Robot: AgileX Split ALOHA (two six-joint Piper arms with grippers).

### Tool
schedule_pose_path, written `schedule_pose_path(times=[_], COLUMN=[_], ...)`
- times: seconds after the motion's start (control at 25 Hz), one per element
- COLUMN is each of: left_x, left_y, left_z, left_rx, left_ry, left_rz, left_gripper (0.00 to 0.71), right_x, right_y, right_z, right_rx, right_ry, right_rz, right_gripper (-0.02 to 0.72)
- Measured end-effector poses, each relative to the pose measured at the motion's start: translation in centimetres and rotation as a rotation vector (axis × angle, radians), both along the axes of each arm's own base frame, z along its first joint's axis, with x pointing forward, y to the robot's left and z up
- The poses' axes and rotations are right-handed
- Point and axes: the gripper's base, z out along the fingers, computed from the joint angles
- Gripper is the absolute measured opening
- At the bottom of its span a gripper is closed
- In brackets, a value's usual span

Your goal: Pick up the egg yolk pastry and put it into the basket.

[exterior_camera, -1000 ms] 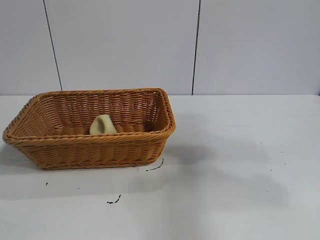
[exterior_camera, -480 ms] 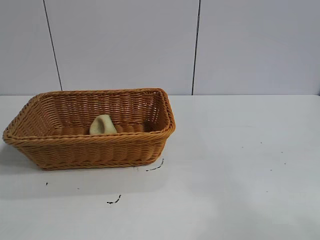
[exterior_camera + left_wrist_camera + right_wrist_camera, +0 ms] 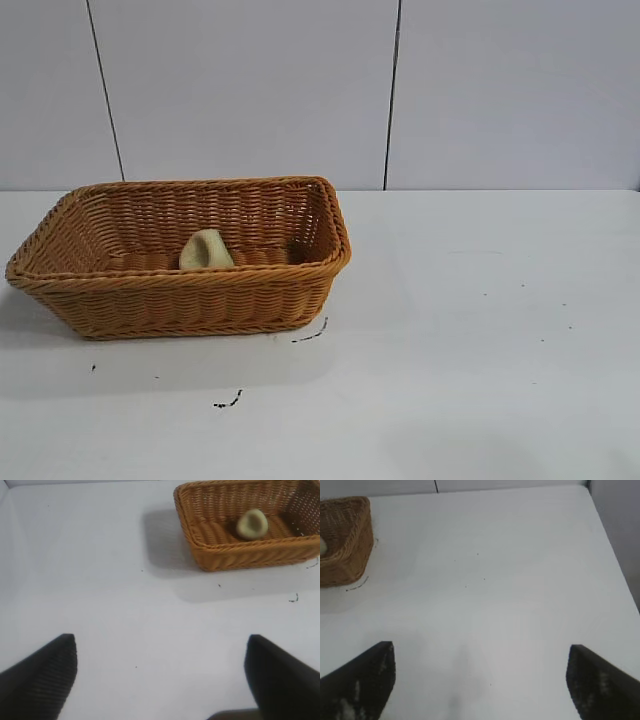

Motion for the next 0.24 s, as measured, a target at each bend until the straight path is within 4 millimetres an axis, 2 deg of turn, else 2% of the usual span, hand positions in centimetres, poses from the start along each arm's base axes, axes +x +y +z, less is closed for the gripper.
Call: schedule_pose_path(times=[0.24], left_x=[0.0], left_y=[0.0], left_z=[0.0], left_rx=[0.0], left_ry=[0.0], left_rz=[0.0], left_gripper=[0.693], right_x=[-0.07], right_y=[0.02], right_z=[0.01], right_rx=[0.004], right_ry=[-0.005], right_rz=[0.0], right_gripper=[0.667])
